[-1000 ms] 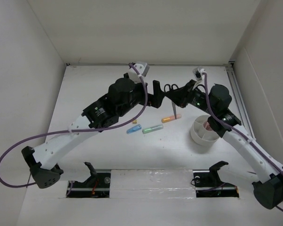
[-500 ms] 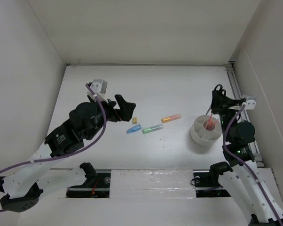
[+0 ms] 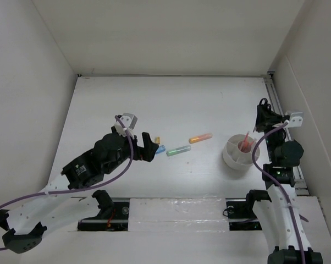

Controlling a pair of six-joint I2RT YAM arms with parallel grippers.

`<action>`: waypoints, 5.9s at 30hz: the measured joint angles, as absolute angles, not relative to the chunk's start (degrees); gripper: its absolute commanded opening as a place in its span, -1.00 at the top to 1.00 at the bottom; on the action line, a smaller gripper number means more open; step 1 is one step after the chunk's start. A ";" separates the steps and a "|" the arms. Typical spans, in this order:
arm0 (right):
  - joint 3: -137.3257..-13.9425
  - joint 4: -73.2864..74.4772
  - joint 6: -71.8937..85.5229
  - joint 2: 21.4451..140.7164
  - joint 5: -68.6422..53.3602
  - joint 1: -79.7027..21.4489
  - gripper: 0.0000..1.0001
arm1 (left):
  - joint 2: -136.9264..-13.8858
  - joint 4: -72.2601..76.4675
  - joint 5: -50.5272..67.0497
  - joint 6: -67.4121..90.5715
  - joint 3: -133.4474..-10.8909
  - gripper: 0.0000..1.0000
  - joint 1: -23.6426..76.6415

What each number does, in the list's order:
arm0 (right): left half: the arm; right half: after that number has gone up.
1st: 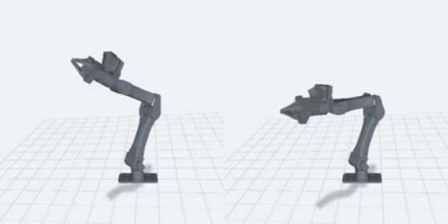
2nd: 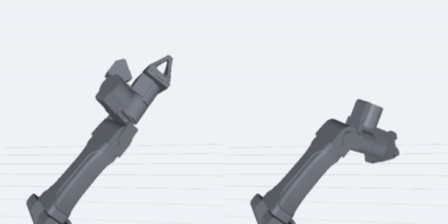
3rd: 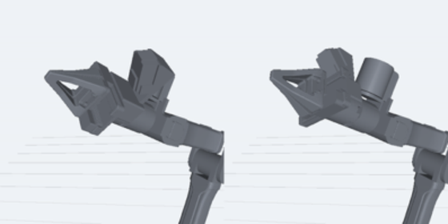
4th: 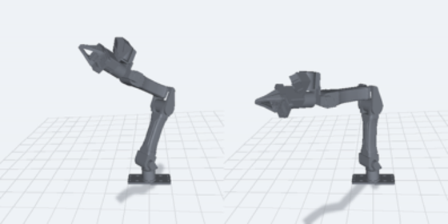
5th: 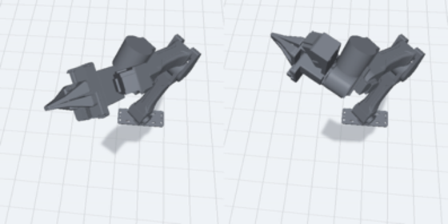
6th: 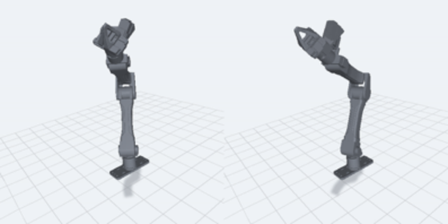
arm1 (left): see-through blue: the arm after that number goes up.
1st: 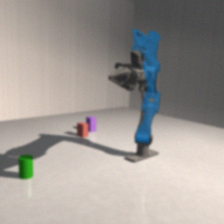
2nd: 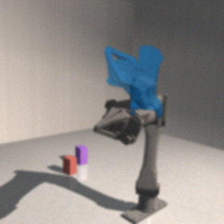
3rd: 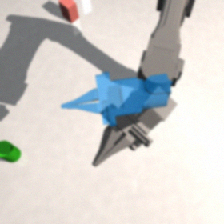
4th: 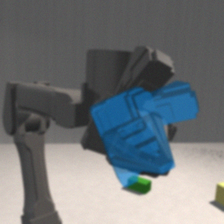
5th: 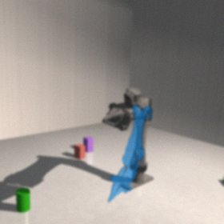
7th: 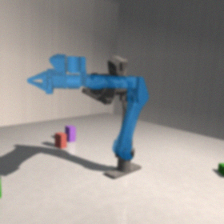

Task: Sort the stationery into containers
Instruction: Place the scissors in the storage box, then pick up the stationery from the center of the board.

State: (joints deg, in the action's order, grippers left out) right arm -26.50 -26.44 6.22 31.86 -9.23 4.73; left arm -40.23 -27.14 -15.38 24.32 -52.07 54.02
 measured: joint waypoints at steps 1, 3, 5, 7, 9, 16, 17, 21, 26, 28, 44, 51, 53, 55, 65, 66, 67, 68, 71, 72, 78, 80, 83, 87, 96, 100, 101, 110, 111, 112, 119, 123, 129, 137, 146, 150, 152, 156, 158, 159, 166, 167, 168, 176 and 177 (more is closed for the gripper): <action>-26.24 -27.07 6.15 31.64 -10.13 5.30 1.00 | -39.72 -26.89 -15.00 24.25 -52.07 -0.99 54.02; -25.21 -28.53 5.93 31.05 -10.96 5.82 1.00 | -38.72 -25.98 -14.26 24.12 -52.07 -0.99 54.02; -23.16 -30.06 6.07 29.50 -11.00 5.96 1.00 | -38.37 -25.54 -13.47 24.05 -52.07 -0.99 54.02; -20.27 -31.14 6.50 26.87 -9.39 5.96 1.00 | -38.15 -25.23 -12.88 23.97 -52.07 -0.99 54.02; -16.93 -31.55 7.33 22.90 -6.92 5.96 1.00 | -38.39 -25.12 -12.23 23.79 -52.07 -0.99 54.02; -10.20 -32.05 10.35 11.68 2.11 5.98 1.00 | -39.16 -25.08 -10.61 23.40 -52.05 -0.99 54.02; -9.69 -31.83 10.74 9.87 3.33 5.98 1.00 | -39.22 -25.08 -10.50 23.40 -52.05 -0.99 54.02; -9.93 -33.58 11.40 10.50 7.40 5.98 1.00 | -39.20 -25.08 -10.39 23.40 -52.05 -0.99 54.02; -9.19 -32.14 12.19 15.35 11.94 5.98 1.00 | -39.20 -25.06 -10.24 23.40 -52.05 -0.99 54.02; -8.56 -31.88 12.49 15.09 13.78 5.98 1.00 | -39.20 -25.06 -10.20 23.40 -52.05 -0.99 54.02; -7.53 -30.37 14.85 17.34 20.86 5.98 1.00 | -38.04 -25.04 -10.07 23.38 -52.05 -0.99 54.02; -7.53 -26.33 15.68 16.78 20.32 5.98 1.00 | -37.67 -25.04 -10.07 23.38 -52.05 -0.99 54.02; -7.53 -25.39 15.92 16.86 20.36 5.98 1.00 | -37.67 -25.04 -10.07 23.38 -52.05 -0.99 54.02; -7.53 -25.12 16.12 17.47 20.36 5.98 1.00 | -37.67 -25.04 -10.02 23.38 -52.05 -0.99 54.02; -7.53 -24.56 16.97 22.61 20.47 5.98 1.00 | -36.25 -25.08 -9.56 22.96 -52.05 -0.99 54.02; -7.53 -24.56 16.99 23.14 20.51 5.98 1.00 | -35.97 -25.08 -9.56 22.96 -52.05 -0.99 54.02; -7.53 -24.69 17.04 23.59 20.51 5.98 1.00 | -35.73 -25.08 -9.54 22.96 -52.05 -0.99 54.02; -7.53 -24.77 17.23 24.05 20.53 5.98 1.00 | -35.68 -25.08 -9.52 22.96 -52.05 -0.99 54.02; -7.53 -24.95 17.65 25.02 20.49 5.98 1.00 | -35.07 -25.08 -9.50 22.96 -52.05 -0.99 54.02; -7.53 -24.95 17.72 25.28 20.45 5.98 1.00 | -34.94 -25.08 -9.47 22.96 -52.05 -0.99 54.02; -7.51 -24.86 18.81 25.43 20.29 5.98 1.00 | -34.24 -25.08 -9.47 22.96 -52.05 -0.99 54.02; -7.44 -24.82 19.27 24.95 19.97 5.98 1.00 | -33.95 -25.10 -9.47 22.96 -52.05 -0.99 54.02; -7.31 -24.80 19.75 23.79 19.40 5.98 1.00 | -33.32 -25.08 -9.41 22.96 -52.05 -0.99 54.02; -6.76 -24.64 20.12 23.53 19.03 5.98 1.00 | -32.82 -25.10 -9.23 22.96 -52.05 -0.99 54.02; -6.55 -24.29 20.36 25.89 19.05 5.85 1.00 | -32.21 -25.10 -9.15 22.96 -52.05 -0.99 54.02; -6.55 -24.40 20.10 27.59 20.01 4.54 1.00 | -32.03 -25.10 -9.13 22.96 -52.05 -0.99 54.02; -6.55 -24.40 19.99 27.94 20.36 4.01 0.98 | -32.01 -25.10 -9.13 22.96 -52.05 -0.99 54.02; -6.55 -24.47 19.00 31.35 25.61 -1.13 0.96 | -31.59 -25.10 -9.06 22.96 -52.05 -0.99 54.02; -6.55 -24.45 19.00 31.59 26.28 -1.78 0.94 | -31.57 -25.10 -9.06 22.96 -52.05 -0.99 54.02; -6.55 -24.34 18.98 31.62 26.98 -2.44 0.88 | -31.48 -25.10 -9.04 22.96 -52.05 -0.99 54.02; -6.55 -23.35 19.00 27.42 30.26 -3.84 0.48 | -30.96 -25.10 -8.97 22.96 -52.05 -0.99 54.02; -6.55 -23.18 19.25 26.09 31.38 -3.84 0.35 | -30.98 -25.10 -8.80 22.96 -52.05 -0.99 54.02; -6.55 -22.92 19.49 25.87 31.79 -3.84 0.29 | -30.98 -25.10 -8.60 22.96 -52.05 -0.99 54.02; -6.70 -20.08 20.05 22.04 31.92 -3.84 -0.12 | -30.98 -25.10 -9.15 22.98 -52.05 -0.99 54.02; -14.52 -13.93 19.25 14.50 31.05 -3.84 -1.00 | -33.45 -25.61 -14.87 24.82 -52.07 -0.99 54.02; -18.02 -11.97 19.16 13.93 30.81 -3.84 -1.00 | -35.70 -26.09 -16.32 26.44 -52.10 -0.99 53.41; -19.11 -10.55 19.44 13.61 30.63 -3.84 -1.00 | -36.88 -26.28 -16.86 27.31 -52.10 -0.99 52.40; -23.03 -6.52 20.38 14.70 28.51 -3.84 -1.00 | -39.11 -26.89 -19.18 30.41 -52.29 -0.99 51.64; -27.75 -3.38 20.67 17.89 26.59 -3.84 -1.00 | -40.69 -27.40 -20.82 32.29 -52.75 -0.99 51.64; -30.65 -2.15 20.73 20.16 25.78 -3.84 -1.00 | -41.52 -27.92 -21.89 33.76 -53.04 -0.99 51.64; -47.11 7.11 20.86 30.85 21.02 -4.27 -1.00 | -57.21 -30.85 -30.76 42.41 -59.00 -0.99 51.07; -48.66 8.25 20.91 31.73 18.79 -4.34 -1.00 | -60.95 -31.07 -30.72 42.98 -60.34 -0.95 50.04; -50.48 9.61 20.99 32.84 16.47 -4.69 -0.95 | -64.34 -30.96 -29.87 43.29 -61.78 -0.93 48.69; -68.29 20.05 20.29 45.36 7.55 -21.37 -0.90 | -93.43 -25.21 -20.86 42.37 -70.48 -1.00 40.14; -69.17 21.65 20.25 45.43 7.27 -23.11 -0.87 | -96.90 -25.02 -20.53 42.17 -73.03 -0.97 40.16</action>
